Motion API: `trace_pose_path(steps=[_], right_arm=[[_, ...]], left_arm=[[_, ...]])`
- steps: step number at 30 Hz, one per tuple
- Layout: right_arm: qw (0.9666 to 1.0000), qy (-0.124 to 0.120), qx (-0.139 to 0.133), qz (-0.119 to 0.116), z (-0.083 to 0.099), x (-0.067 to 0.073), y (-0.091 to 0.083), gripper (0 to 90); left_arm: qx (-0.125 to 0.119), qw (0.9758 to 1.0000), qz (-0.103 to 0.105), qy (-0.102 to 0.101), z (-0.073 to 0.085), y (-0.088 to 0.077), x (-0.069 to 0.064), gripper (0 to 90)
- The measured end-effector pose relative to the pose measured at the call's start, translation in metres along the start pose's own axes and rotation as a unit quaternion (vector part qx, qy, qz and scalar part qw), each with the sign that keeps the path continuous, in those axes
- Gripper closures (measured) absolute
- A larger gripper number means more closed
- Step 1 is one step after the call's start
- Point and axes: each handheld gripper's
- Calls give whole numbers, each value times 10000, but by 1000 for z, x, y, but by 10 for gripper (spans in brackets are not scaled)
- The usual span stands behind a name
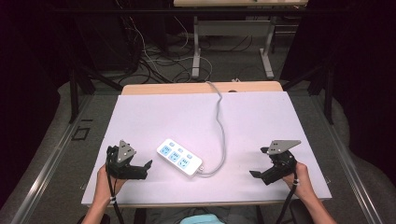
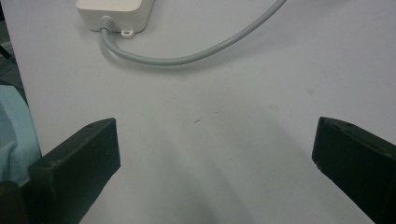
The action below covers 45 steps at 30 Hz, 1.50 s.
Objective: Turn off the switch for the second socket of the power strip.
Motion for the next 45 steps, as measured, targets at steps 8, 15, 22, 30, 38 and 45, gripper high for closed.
trace_pose_path(steps=[8, 15, 22, 30, 38, 45], right_arm=[[10000, 15, -17, 18, 1, 1, -1, 7], [10000, -6, -66, 39, 1, 1, 0, 6], [10000, 22, -40, 12, 0, 0, 1, 6], [10000, -17, 17, -28, -2, -1, 2, 7], [10000, -8, -36, -49, -2, -1, 5, 6], [10000, 16, -14, -32, -2, -2, 3, 6]], left_arm=[[-86, 10000, -26, 2, -6, 3, -2, 1], [-162, 9999, -20, -44, -11, 3, 3, 1], [-286, 9994, -45, -164, -18, 7, 4, 0], [-306, 9994, -95, -100, -24, 15, 2, 0], [-278, 9994, -158, -119, -30, 21, 2, 0], [-294, 9994, -141, -136, -36, 28, 3, 0]])
Point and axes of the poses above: each handheld gripper's, and its own axes: y roughly forward along the jaws, z roughly out of its underside, x roughly to its left, and after that the axes turned 1 degree about -y, right-handed
